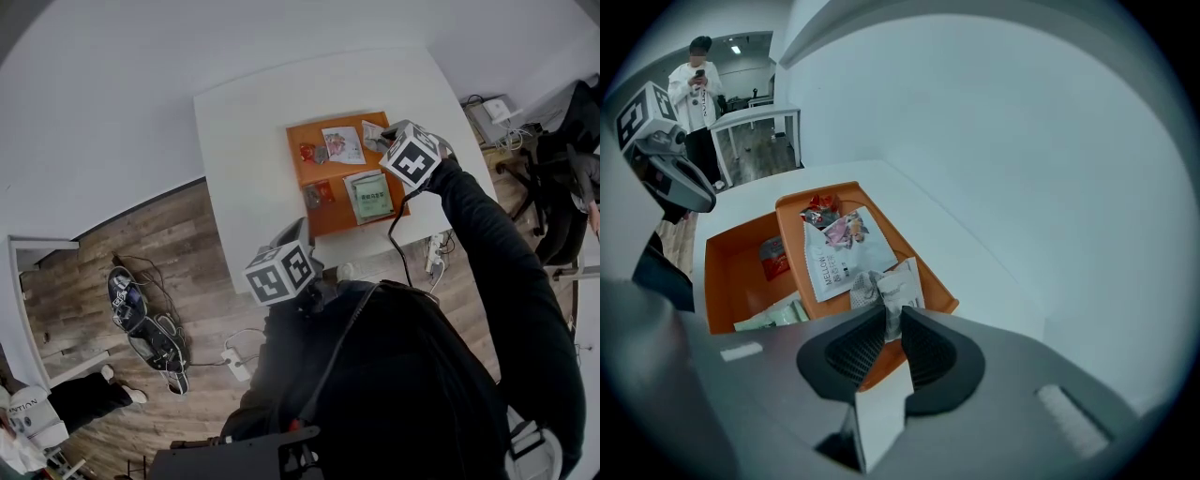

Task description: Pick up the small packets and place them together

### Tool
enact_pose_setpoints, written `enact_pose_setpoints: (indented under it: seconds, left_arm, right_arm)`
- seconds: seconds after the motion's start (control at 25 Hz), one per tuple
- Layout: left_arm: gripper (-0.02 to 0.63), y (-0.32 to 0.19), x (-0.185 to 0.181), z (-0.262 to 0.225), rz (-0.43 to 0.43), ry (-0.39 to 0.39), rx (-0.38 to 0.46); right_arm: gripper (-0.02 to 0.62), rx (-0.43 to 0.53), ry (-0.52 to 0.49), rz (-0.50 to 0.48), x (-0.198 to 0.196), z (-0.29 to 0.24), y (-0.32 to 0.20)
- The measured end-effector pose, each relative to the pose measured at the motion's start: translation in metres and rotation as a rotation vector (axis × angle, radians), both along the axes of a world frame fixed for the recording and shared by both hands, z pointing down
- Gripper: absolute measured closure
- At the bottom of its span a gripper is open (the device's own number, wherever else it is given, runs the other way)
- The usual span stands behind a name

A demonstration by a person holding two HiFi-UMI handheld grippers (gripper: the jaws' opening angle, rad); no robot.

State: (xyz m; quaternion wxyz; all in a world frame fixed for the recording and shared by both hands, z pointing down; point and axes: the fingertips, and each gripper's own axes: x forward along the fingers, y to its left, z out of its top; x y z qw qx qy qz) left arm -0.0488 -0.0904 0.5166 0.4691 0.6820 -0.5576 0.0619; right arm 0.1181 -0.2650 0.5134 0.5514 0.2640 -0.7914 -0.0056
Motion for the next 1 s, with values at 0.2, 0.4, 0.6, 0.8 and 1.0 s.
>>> enact_pose_setpoints:
  seconds: [0.2, 0.4, 0.6, 0.8, 1.0]
  left_arm:
    - [0.607, 0.0, 0.002, -0.001, 0.005, 0.002, 0.001]
    - [0.607, 0.0, 0.002, -0.001, 0.005, 0.004, 0.001]
    - [0.607, -0.001, 0.004, -0.001, 0.01, 0.003, 0.003]
    - [0.607, 0.0, 0.005, -0.001, 0.011, 0.002, 0.004]
    - [0.607, 0.0, 0.005, -0.001, 0.01, 0.004, 0.005]
  right_arm:
    - [0.449, -0.01, -0.008, -0.056, -0.003, 0.001, 0.005]
    - [0.439, 0.026, -0.047, -0.075, -0.005, -0.018, 0.006]
    - [0.436, 0.063, -0.122, -0.092, -0.011, -0.042, 0.013]
    - [0.436, -0.017, -0.138, -0.168, -0.024, -0.042, 0.052]
    - [0.436, -0.108, -0.065, -0.255, -0.031, -0.008, 0.093]
